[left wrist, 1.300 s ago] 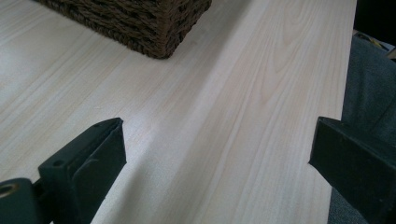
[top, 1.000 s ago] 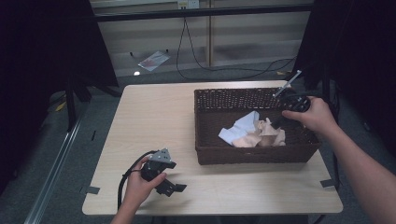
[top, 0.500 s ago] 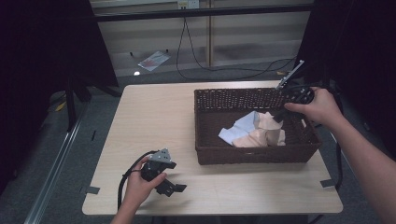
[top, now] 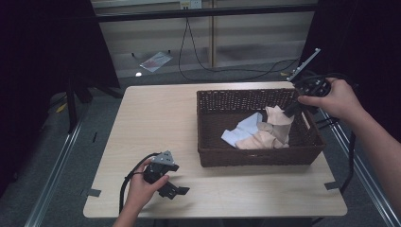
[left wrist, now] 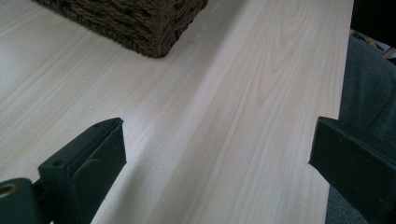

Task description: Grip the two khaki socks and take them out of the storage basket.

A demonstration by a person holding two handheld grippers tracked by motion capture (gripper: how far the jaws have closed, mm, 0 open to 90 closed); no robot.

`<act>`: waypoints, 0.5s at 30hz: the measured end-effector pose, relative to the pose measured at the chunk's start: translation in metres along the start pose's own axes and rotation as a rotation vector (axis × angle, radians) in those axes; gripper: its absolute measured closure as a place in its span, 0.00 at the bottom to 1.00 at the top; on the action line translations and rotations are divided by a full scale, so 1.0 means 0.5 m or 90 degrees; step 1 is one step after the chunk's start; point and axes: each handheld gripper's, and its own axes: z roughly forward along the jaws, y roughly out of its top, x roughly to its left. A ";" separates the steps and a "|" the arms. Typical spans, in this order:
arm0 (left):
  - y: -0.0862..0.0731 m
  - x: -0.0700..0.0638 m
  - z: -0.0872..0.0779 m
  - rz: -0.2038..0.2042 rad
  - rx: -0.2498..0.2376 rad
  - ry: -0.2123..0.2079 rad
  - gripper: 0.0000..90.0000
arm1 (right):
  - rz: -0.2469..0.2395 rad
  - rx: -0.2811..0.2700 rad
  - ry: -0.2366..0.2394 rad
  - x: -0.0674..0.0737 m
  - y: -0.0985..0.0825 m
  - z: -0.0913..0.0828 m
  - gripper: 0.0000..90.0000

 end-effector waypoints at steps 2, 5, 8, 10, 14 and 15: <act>0.000 0.000 0.000 -0.001 -0.003 -0.002 0.04 | -0.005 0.000 0.001 0.004 0.004 -0.010 0.97; 0.000 0.000 0.000 0.000 0.000 -0.001 0.04 | -0.012 0.002 -0.001 0.011 0.011 -0.025 0.97; 0.000 0.000 0.000 -0.001 -0.002 -0.002 0.04 | -0.023 -0.001 -0.001 0.018 0.014 -0.037 0.97; 0.000 0.000 0.000 0.000 0.000 -0.003 0.04 | -0.031 0.000 -0.001 0.024 0.018 -0.045 0.97; 0.000 0.000 -0.001 -0.001 0.000 -0.003 0.04 | -0.041 -0.003 0.004 0.033 0.022 -0.057 0.97; 0.000 0.000 -0.001 -0.001 0.001 -0.003 0.04 | -0.045 -0.003 0.006 0.035 0.024 -0.061 0.97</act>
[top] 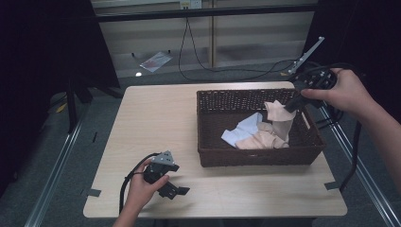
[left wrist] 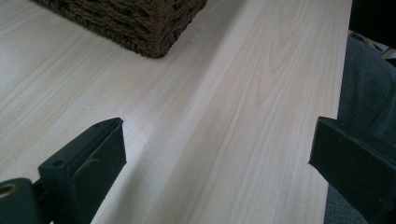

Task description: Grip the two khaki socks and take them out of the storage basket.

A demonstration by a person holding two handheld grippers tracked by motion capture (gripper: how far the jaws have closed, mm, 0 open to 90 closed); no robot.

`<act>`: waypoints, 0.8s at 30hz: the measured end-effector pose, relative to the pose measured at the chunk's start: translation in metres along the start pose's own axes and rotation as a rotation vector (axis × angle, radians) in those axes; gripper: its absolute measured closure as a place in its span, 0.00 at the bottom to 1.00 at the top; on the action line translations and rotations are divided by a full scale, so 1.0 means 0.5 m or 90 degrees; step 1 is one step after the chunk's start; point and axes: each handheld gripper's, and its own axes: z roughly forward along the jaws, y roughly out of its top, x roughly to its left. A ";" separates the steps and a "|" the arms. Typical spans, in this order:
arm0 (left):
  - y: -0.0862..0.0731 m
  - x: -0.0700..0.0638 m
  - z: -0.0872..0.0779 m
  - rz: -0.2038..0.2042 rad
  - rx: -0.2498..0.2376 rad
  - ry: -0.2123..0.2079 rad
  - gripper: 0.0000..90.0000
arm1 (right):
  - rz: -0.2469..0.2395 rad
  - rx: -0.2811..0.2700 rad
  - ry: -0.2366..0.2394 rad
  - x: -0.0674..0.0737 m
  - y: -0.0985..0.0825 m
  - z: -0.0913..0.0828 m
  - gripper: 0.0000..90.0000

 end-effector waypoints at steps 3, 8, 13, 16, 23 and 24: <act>0.000 0.000 0.000 0.000 -0.001 0.000 0.04 | -0.004 -0.003 0.005 0.006 0.004 -0.011 0.97; 0.000 0.000 0.000 0.000 0.000 0.000 0.04 | -0.013 -0.012 0.015 0.018 0.008 -0.029 0.97; 0.000 0.000 0.000 0.000 0.000 0.000 0.04 | -0.027 -0.020 0.029 0.030 0.006 -0.044 0.97; 0.000 0.000 0.000 0.001 0.001 0.001 0.04 | -0.035 -0.024 0.036 0.037 0.003 -0.052 0.97; 0.000 -0.001 0.000 0.001 0.001 0.001 0.04 | -0.050 -0.050 0.062 0.049 -0.007 -0.065 0.97; 0.000 -0.001 0.000 0.001 0.001 0.001 0.04 | -0.054 -0.052 0.069 0.051 -0.008 -0.065 0.97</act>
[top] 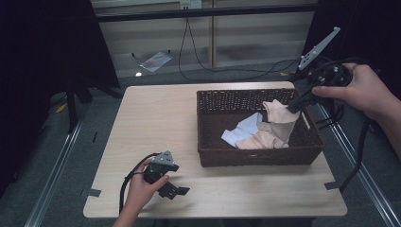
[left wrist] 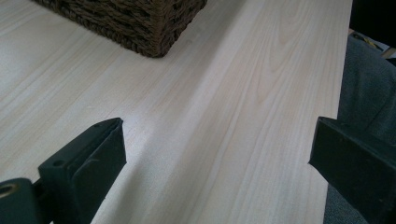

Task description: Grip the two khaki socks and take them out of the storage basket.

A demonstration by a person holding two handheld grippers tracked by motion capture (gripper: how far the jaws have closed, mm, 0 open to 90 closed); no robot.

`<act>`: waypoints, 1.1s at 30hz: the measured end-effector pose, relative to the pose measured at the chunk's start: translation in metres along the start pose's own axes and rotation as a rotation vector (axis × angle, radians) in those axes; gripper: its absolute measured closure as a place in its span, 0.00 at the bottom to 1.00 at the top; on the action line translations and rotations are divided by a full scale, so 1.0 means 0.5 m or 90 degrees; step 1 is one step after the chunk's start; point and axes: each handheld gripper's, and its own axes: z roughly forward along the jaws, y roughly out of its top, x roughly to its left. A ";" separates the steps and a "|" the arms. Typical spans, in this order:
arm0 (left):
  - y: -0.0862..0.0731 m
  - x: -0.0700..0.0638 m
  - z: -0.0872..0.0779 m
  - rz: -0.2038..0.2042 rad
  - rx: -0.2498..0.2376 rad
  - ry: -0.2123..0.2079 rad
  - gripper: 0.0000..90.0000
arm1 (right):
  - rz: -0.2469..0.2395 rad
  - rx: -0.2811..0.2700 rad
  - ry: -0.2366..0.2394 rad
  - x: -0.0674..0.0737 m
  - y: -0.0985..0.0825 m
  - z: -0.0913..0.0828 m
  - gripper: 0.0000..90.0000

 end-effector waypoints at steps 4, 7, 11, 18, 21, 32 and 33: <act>0.000 0.000 0.000 0.000 0.001 0.001 0.04 | -0.005 0.004 0.010 0.006 -0.008 0.003 0.97; 0.000 0.000 0.002 0.000 0.000 0.000 0.04 | -0.011 0.010 0.019 0.011 -0.015 0.011 0.97; 0.000 0.000 0.003 -0.002 -0.001 -0.001 0.04 | -0.021 0.018 0.027 0.017 -0.018 0.016 0.97; 0.000 0.000 0.001 -0.001 -0.001 0.000 0.04 | -0.042 0.020 0.054 0.031 -0.029 0.042 0.97; -0.001 0.000 0.000 -0.003 -0.004 0.001 0.04 | -0.047 0.025 0.060 0.037 -0.034 0.060 0.97; -0.001 0.001 -0.001 -0.004 -0.005 -0.001 0.04 | -0.063 0.021 0.094 0.052 -0.052 0.125 0.97; -0.001 0.002 -0.001 -0.001 -0.003 0.001 0.04 | -0.066 0.019 0.094 0.053 -0.054 0.132 0.97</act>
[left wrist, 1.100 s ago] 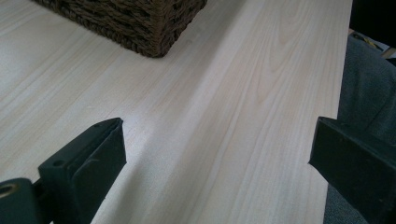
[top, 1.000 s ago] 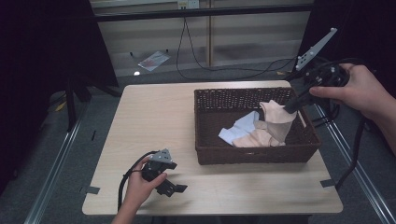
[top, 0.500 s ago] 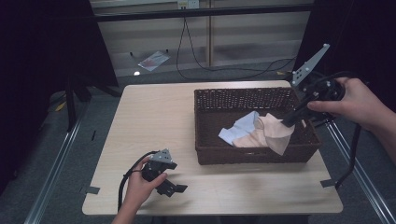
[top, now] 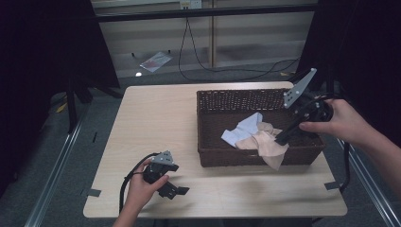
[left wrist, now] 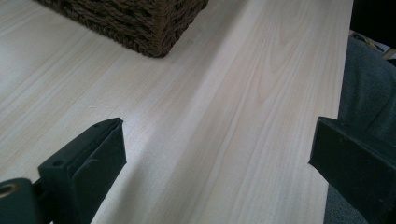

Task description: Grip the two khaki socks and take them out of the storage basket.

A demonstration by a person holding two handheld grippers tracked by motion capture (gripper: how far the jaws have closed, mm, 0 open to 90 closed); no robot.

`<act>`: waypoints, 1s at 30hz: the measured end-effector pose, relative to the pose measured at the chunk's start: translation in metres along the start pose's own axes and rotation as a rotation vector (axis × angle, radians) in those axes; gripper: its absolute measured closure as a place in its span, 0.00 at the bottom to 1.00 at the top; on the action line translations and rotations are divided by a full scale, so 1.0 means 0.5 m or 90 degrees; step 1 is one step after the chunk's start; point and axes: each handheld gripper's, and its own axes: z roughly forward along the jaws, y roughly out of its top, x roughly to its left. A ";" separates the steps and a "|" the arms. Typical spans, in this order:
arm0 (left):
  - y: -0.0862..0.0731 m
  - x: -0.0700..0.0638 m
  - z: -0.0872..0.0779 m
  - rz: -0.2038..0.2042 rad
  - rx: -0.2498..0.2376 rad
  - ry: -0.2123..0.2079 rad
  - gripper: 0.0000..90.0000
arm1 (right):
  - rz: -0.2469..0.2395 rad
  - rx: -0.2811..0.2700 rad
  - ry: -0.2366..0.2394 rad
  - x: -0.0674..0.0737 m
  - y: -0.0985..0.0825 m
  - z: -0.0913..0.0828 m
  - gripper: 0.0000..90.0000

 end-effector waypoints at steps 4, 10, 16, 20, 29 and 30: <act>0.000 0.000 -0.001 -0.001 -0.002 -0.001 0.04 | -0.003 0.018 0.015 0.002 -0.007 0.031 0.96; 0.000 -0.001 -0.001 -0.002 -0.003 0.000 0.04 | -0.006 0.026 0.017 -0.001 -0.019 0.071 0.96; 0.000 0.000 -0.003 0.001 0.001 0.002 0.04 | -0.007 0.047 0.014 -0.002 -0.027 0.095 0.94; 0.000 -0.001 -0.003 0.000 0.000 0.002 0.04 | -0.008 0.059 0.016 -0.001 -0.034 0.112 0.94; 0.000 -0.001 -0.004 0.000 0.003 0.004 0.04 | 0.001 0.089 0.021 -0.007 -0.056 0.170 0.95; 0.000 -0.001 -0.004 0.000 0.003 0.004 0.04 | 0.001 0.089 0.021 -0.007 -0.056 0.170 0.95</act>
